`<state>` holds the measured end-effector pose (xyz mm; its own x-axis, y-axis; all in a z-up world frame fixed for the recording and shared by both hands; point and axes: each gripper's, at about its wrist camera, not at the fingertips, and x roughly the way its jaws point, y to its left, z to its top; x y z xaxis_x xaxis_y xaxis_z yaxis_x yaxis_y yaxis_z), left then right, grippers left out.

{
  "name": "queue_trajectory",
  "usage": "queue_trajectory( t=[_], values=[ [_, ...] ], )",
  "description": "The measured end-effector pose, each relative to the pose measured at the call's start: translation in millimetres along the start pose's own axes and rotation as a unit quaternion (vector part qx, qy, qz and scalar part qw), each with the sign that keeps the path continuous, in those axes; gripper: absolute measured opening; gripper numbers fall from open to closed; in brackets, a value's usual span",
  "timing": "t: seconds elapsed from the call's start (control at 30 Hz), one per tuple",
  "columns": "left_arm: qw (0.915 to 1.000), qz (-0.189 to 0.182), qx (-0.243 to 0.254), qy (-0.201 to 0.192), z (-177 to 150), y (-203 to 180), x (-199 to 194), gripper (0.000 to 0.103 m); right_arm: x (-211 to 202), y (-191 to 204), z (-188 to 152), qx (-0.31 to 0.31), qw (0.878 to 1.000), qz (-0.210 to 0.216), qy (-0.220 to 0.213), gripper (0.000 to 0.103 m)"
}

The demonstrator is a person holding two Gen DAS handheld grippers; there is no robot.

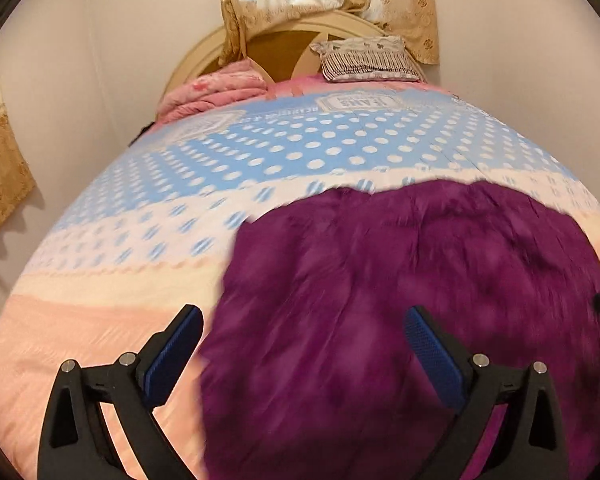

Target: Fold large clothes

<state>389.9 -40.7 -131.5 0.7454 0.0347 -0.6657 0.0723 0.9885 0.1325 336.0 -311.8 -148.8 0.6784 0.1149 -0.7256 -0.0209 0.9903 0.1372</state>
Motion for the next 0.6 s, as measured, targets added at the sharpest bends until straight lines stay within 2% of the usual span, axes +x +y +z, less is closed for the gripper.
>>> queue_trajectory(
  t=[0.13,0.27,0.33,0.47,0.6],
  values=[
    [0.999,-0.001,-0.016,0.041,-69.7,29.4,-26.7,0.101,-33.9,-26.7,-48.1,0.021,0.999,-0.028,0.019,0.072],
    [0.9971,0.004,-0.043,0.063,-117.0,42.8,-42.6,0.101,-57.6,-41.3,-93.3,0.031,0.997,-0.062,0.032,0.072],
    [0.9961,0.002,-0.05,0.072,-137.0,44.2,-49.9,0.101,-64.7,-45.3,-111.2,0.043,0.996,-0.064,0.044,0.072],
    [0.9962,0.003,-0.044,0.075,-161.1,41.5,-61.9,0.101,-80.8,-36.8,-138.2,0.033,0.996,-0.07,0.036,0.074],
    [0.9967,0.01,-0.043,0.068,-168.8,42.1,-70.9,0.101,-91.2,-27.1,-156.6,0.025,0.997,-0.071,0.033,0.078]
  ],
)
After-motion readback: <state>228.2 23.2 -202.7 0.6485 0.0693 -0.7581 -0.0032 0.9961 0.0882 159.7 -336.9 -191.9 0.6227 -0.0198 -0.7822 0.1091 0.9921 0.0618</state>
